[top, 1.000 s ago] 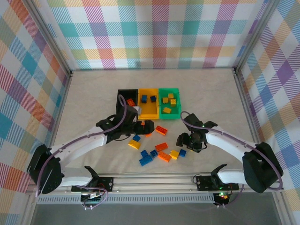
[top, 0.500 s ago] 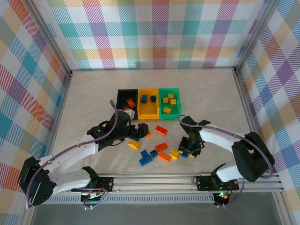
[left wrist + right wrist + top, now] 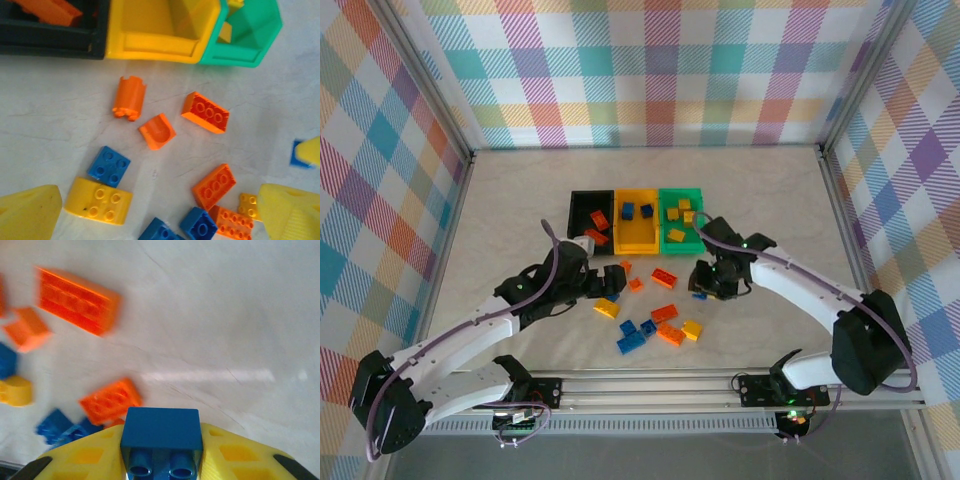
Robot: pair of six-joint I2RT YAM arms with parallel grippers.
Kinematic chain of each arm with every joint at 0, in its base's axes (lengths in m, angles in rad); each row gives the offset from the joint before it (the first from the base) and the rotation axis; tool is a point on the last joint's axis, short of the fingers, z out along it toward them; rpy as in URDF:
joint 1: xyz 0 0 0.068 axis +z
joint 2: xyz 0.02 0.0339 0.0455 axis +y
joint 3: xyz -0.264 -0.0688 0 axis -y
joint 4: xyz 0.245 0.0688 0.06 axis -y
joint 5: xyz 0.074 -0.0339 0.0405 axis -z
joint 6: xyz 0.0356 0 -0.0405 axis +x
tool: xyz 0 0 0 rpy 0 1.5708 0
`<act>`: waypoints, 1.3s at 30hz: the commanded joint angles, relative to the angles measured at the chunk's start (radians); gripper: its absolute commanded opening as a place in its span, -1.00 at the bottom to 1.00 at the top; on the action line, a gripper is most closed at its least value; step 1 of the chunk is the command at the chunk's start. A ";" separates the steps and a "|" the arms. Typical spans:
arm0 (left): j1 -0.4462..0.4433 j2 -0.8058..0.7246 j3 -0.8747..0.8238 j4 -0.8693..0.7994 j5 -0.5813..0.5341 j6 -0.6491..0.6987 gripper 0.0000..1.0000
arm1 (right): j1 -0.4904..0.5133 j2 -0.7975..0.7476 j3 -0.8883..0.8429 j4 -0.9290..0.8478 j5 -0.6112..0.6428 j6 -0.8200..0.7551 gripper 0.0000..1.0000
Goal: Sort the legos into containers by color
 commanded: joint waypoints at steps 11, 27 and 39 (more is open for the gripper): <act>0.022 -0.149 -0.077 -0.136 -0.077 -0.061 1.00 | 0.019 0.606 0.733 0.151 0.084 -0.261 -0.25; 0.062 0.045 -0.013 -0.086 0.023 0.037 0.89 | 0.033 0.651 0.876 0.125 0.122 -0.288 0.30; -0.020 0.488 0.252 -0.073 -0.014 0.175 0.69 | 0.031 0.248 0.317 0.347 0.119 -0.216 0.34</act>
